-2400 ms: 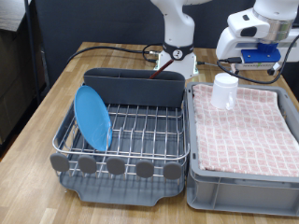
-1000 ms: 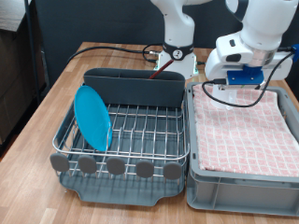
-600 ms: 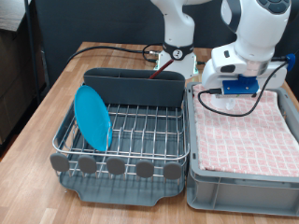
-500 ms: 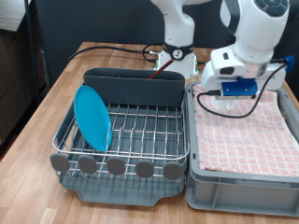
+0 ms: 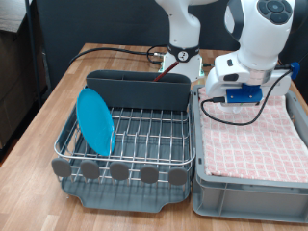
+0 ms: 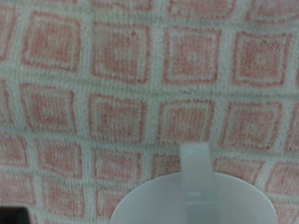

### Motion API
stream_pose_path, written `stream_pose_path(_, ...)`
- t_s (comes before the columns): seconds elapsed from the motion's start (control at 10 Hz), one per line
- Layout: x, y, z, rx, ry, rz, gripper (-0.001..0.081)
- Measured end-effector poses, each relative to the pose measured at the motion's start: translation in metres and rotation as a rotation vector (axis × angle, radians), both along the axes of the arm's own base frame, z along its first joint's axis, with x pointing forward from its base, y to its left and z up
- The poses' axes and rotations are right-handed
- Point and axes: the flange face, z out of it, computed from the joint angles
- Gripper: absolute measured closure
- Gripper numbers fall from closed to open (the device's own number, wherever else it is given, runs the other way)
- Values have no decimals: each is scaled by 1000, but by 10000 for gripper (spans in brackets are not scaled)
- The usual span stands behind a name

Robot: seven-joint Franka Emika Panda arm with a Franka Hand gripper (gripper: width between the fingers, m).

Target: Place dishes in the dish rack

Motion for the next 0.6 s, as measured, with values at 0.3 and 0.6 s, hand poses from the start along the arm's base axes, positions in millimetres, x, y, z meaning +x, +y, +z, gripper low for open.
stream_pose_path(0.3, -2, -1, -3, 0, -1, -1, 406)
stream_pose_path(0.6, -3, -1, -4, 0, 0, -1, 733)
